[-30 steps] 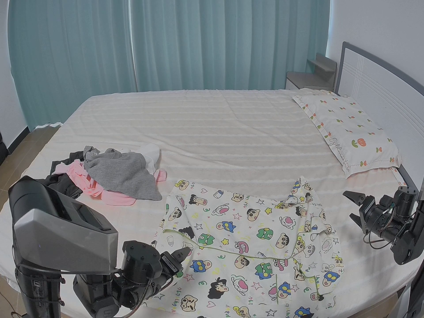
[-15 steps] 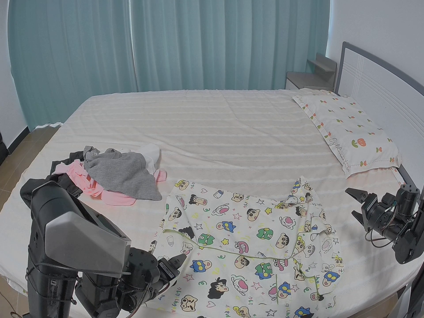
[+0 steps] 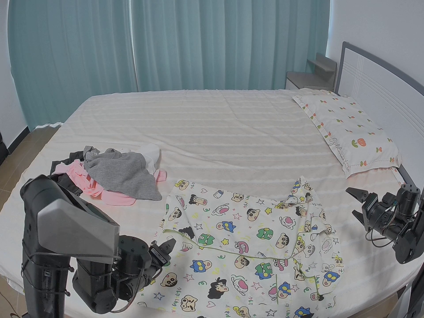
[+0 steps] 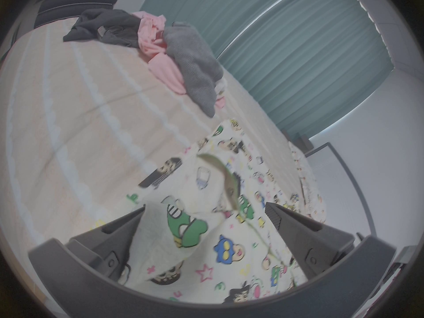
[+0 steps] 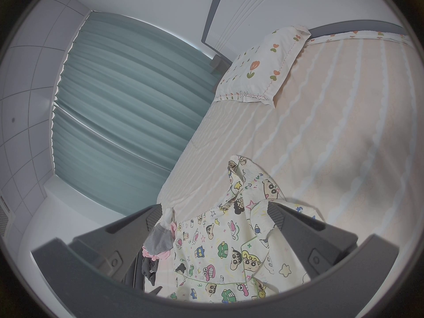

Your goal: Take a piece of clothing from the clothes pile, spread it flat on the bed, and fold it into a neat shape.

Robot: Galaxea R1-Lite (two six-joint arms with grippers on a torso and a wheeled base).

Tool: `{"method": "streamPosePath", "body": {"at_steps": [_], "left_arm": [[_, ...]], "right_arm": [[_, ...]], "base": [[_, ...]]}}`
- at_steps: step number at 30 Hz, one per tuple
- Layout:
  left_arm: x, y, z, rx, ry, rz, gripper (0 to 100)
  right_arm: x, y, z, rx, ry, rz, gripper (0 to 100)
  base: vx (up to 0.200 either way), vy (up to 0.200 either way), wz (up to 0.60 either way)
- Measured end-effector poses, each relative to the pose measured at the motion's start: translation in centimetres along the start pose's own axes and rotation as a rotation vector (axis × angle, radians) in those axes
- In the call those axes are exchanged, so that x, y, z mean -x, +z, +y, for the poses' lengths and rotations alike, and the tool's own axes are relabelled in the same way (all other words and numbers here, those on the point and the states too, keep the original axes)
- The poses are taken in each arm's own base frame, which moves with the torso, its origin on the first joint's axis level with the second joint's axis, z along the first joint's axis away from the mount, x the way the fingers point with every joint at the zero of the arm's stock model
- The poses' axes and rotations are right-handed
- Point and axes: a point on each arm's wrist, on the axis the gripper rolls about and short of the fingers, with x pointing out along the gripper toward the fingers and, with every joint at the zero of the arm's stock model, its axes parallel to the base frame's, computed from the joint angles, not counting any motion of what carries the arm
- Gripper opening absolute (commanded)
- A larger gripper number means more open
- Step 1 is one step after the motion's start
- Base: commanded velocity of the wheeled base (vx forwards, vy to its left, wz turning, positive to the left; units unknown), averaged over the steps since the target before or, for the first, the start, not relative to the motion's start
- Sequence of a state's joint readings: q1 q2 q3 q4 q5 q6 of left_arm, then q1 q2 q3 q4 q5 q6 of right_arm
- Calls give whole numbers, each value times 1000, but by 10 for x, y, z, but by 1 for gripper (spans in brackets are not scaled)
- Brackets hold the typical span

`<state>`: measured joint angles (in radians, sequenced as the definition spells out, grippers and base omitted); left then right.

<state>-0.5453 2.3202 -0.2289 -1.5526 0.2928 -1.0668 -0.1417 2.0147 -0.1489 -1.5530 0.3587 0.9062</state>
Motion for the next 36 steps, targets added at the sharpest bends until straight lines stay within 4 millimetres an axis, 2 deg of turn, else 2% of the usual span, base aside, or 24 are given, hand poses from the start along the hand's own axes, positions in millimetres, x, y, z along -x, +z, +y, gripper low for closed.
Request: {"method": "streamPosePath", "body": {"at_steps": [8, 16, 20, 27, 36], "left_arm": [[12, 43, -18, -25, -102, -112, 100], [12, 63, -16, -19, -113, -160, 100], [11, 63, -11, -20, -113, -123, 100], [10, 55, 7, -44, -162, 98, 100], [-3, 56, 43, -276, -165, 234, 100]], "right_arm": [[1, 1, 1, 1, 2, -4, 100], [1, 1, 1, 1, 3, -5, 100], [1, 1, 1, 2, 3, -6, 100], [2, 1, 1, 2, 2, -4, 100], [2, 0, 0, 0, 0, 0, 100]], "base": [[0, 0, 0], [0, 0, 0], [0, 0, 0], [0, 0, 0], [0, 0, 0]]}}
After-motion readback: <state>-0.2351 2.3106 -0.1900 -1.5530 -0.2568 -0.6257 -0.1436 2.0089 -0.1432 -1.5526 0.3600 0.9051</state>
